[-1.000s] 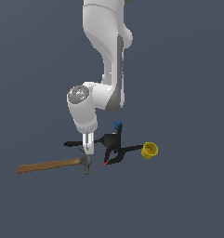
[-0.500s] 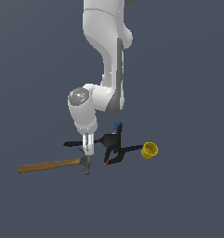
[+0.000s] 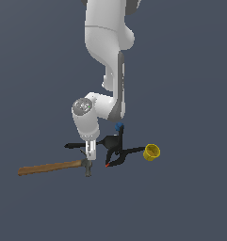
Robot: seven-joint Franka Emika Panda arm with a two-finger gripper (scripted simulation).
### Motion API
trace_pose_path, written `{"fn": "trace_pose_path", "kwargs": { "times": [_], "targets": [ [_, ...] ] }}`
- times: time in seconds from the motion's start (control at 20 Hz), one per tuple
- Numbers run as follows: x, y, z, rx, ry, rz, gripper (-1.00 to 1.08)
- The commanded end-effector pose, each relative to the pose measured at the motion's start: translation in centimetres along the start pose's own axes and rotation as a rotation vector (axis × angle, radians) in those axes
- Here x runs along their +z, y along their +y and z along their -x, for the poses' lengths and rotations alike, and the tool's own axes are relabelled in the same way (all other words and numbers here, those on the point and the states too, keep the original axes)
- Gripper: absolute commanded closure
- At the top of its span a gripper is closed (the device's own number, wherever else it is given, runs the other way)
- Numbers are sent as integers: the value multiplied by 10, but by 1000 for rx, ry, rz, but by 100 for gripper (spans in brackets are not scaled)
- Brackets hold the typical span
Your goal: Pick up a designated object from a clutter of objects.
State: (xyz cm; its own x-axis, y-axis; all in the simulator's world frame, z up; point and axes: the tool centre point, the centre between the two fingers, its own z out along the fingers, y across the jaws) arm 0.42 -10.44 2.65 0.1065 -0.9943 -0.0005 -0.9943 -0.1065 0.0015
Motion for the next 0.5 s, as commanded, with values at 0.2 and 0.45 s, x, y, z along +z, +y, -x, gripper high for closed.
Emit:
{"fn": "trace_pose_path", "kwargs": {
  "times": [0.2, 0.45],
  "targets": [
    [4, -1, 0, 0, 0, -1, 108],
    [4, -1, 0, 0, 0, -1, 108]
  ]
}}
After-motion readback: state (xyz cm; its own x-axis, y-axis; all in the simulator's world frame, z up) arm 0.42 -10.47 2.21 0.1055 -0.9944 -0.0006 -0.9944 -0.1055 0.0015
